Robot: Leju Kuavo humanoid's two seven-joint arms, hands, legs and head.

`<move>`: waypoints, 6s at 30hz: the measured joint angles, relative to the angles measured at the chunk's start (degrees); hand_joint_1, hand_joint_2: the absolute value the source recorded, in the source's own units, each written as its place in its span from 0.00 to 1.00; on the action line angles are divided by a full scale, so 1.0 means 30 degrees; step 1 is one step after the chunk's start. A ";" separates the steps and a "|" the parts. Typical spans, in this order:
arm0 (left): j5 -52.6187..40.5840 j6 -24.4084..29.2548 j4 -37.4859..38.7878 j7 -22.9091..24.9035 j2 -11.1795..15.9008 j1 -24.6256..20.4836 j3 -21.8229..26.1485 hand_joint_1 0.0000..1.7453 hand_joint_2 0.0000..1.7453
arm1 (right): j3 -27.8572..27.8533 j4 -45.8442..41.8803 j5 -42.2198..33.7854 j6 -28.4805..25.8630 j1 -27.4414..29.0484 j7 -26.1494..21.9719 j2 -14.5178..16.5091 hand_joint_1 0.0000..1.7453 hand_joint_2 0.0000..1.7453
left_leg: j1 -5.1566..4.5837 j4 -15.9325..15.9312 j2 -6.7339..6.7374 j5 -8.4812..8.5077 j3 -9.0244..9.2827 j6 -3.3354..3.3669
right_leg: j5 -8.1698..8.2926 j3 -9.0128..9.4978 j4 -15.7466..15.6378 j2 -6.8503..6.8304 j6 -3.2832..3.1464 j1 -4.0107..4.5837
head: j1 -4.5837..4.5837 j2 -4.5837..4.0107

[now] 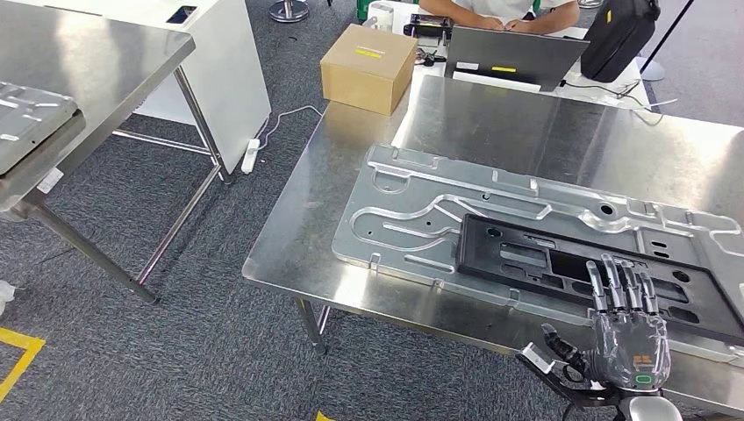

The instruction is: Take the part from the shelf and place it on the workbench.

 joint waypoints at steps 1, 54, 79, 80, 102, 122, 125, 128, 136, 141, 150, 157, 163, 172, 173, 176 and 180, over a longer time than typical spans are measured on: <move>0.0000 0.0002 0.0000 0.0000 -0.0002 0.0000 0.0000 0.00 0.00 | 0.0000 -0.0060 0.0010 -0.0002 0.0018 -0.0030 0.0015 0.00 0.00 | 0.0000 0.0000 0.0000 0.0000 -0.0001 0.0000 | 0.0000 0.0000 0.0000 -0.0001 0.0000 0.0000 | 0.0000 0.0000; 0.0898 -0.0052 0.0000 0.0180 -0.0295 -0.0165 -0.0193 0.00 0.00 | 2.0897 0.6843 -0.7401 0.1992 -0.3782 -0.1817 0.1939 0.00 0.00 | 0.0335 0.1770 -0.0561 -0.0980 -0.0981 -0.0956 | -0.0230 0.0386 -0.0248 -0.0550 -0.0429 -0.0440 | -0.0091 0.0000; -0.0064 -0.1104 0.0000 0.0259 0.0382 -0.0305 -0.1404 0.00 0.00 | 2.0782 1.8800 -2.2233 1.9195 -0.3614 -0.7666 0.3454 0.00 0.00 | 0.0239 -0.0226 -0.2120 0.0582 -0.0243 -0.0287 | -0.0586 0.0511 0.0010 0.0755 0.0099 -0.0293 | -0.0086 0.0000; -0.0017 -0.1107 0.0000 0.0277 0.0413 -0.0286 -0.1441 0.00 0.00 | 2.0683 1.8960 -2.3368 1.9379 -0.3553 -0.7668 0.3270 0.00 0.00 | 0.0264 -0.0259 -0.2310 0.0615 -0.0308 -0.0412 | -0.0555 0.0520 -0.0020 0.0549 0.0048 -0.0236 | -0.0093 0.0000; 0.1512 -0.0761 -0.0013 0.0026 -0.0020 -0.0049 -0.0816 0.00 0.00 | 1.5070 2.5322 -2.8343 1.2224 -0.2264 1.2813 0.0755 0.00 0.00 | 0.0137 -0.0258 -0.0316 0.0371 -0.0039 0.0299 | -0.3631 -0.0964 0.4565 -0.0875 0.0609 -0.0377 | -0.0198 0.0000; 0.1255 -0.0552 -0.0058 0.0641 -0.0381 -0.0436 -0.0555 0.00 1.00 | 1.5732 2.5595 -2.7558 1.4060 -0.2333 1.2044 0.1777 0.00 1.00 | 0.0374 0.2694 0.0555 -0.0707 -0.1340 -0.0851 | -0.0720 0.1199 -0.0550 -0.2429 -0.0224 -0.0340 | -0.0351 0.0000; 0.0955 -0.0663 -0.0058 0.0674 -0.0322 -0.0565 -0.0728 0.00 1.00 | 1.6458 2.5701 -2.6257 1.4672 -0.2667 1.2202 0.1737 0.00 0.75 | 0.0293 0.0097 0.1302 -0.0039 0.0044 -0.0569 | -0.0956 0.1199 -0.0262 -0.2827 0.0129 -0.0173 | -0.0293 0.0000; 0.0349 -0.0946 -0.0058 0.0690 -0.0195 -0.0622 -0.1171 0.00 1.00 | 1.7453 2.5788 -2.5221 1.5180 -0.3067 1.2797 0.1748 0.00 0.00 | 0.0286 0.0052 0.0832 0.0033 -0.0038 -0.0174 | -0.1030 0.1352 -0.0264 -0.2875 0.0405 -0.0151 | -0.0244 0.0000; -0.0211 -0.1945 -0.0051 0.0643 0.0703 -0.1002 -0.3568 0.00 0.00 | 1.9008 2.5850 -2.4136 1.5609 -0.3649 1.3167 0.2134 0.00 0.00 | 0.0075 -0.0032 -0.1006 0.0290 -0.0034 0.0261 | -0.3073 -0.0058 0.4299 -0.0392 0.0116 0.0338 | -0.0237 0.0000; -0.0120 -0.2471 -0.0040 0.0619 0.1218 -0.1173 -0.5953 0.00 0.00 | 2.0214 2.5994 -2.3199 1.6131 -0.3886 1.3106 0.2238 0.00 1.00 | 0.0085 0.0082 -0.2398 0.0483 -0.0305 -0.0022 | -0.1290 0.1675 0.0055 0.1215 -0.0433 0.0400 | -0.0233 0.0000; -0.0186 -0.2481 -0.0022 0.0497 0.1452 -0.1111 -0.7276 0.00 0.00 | 2.0917 2.6265 -2.3386 1.6302 -0.3971 1.3018 0.2223 0.00 1.00 | 0.0021 0.5435 -0.0003 -0.1625 -0.3229 -0.0500 | -0.1327 0.1895 -0.0674 -0.1416 -0.1075 0.0538 | -0.0286 0.0000; 0.0481 -0.1649 -0.0005 0.0941 0.0851 -0.1003 -0.7670 0.00 0.00 | 2.1074 2.6322 -2.3960 1.6376 -0.3802 1.2370 0.2194 0.00 1.00 | -0.0410 0.0049 0.1139 0.0404 -0.0374 0.0205 | -0.1701 0.2143 -0.0618 -0.3069 -0.0819 0.0767 | -0.0282 0.0000; 0.0980 -0.0213 0.0082 0.2049 -0.0970 -0.1147 -0.7631 0.00 0.00 | 2.1016 2.6311 -2.4776 1.6001 -0.3868 1.2299 0.2508 0.00 1.00 | -0.0146 -0.0485 -0.0073 0.0765 -0.0277 0.0579 | -0.3837 0.0588 0.3077 -0.0845 -0.0186 0.0535 | -0.0217 0.0000; 0.3469 -0.0995 -0.0235 0.0676 -0.0779 -0.0179 -0.5904 0.00 0.00 | 1.9246 2.6304 -2.8121 1.4622 -0.3463 1.2678 0.2817 0.00 1.00 | -0.0045 0.0038 -0.2333 0.0780 -0.0606 -0.0036 | -0.1659 0.1748 -0.0097 0.0952 0.0072 -0.0101 | -0.0235 0.0000; 0.3654 -0.1080 -0.0341 0.0652 -0.0741 -0.0010 -0.5602 0.00 0.00 | 1.8991 2.6302 -2.8368 1.4476 -0.3421 1.2711 0.2850 0.00 1.00 | -0.0026 0.0043 -0.2573 0.0851 -0.0705 -0.0153 | -0.1643 0.1732 -0.0151 0.0738 -0.0084 -0.0090 | -0.0240 0.0000; 0.4525 -0.1074 -0.0600 0.0825 -0.0699 0.0398 -0.4669 0.00 0.00 | 1.8303 2.6258 -2.8974 1.3968 -0.3328 1.2692 0.3021 0.00 1.00 | -0.0060 0.0838 -0.1741 0.0345 -0.1195 -0.0381 | -0.1472 0.1748 -0.0317 -0.0069 -0.0513 -0.0073 | -0.0260 0.0000; 0.5976 -0.0734 -0.1147 0.1118 -0.1073 0.0390 -0.2946 0.00 0.00 | 1.7163 2.6238 -2.9936 1.3254 -0.2881 1.2488 0.3161 0.00 1.00 | -0.0085 0.5198 -0.0081 -0.1695 -0.3201 -0.0541 | -0.1508 0.1694 -0.0366 -0.1540 -0.0788 0.0094 | -0.0291 0.0000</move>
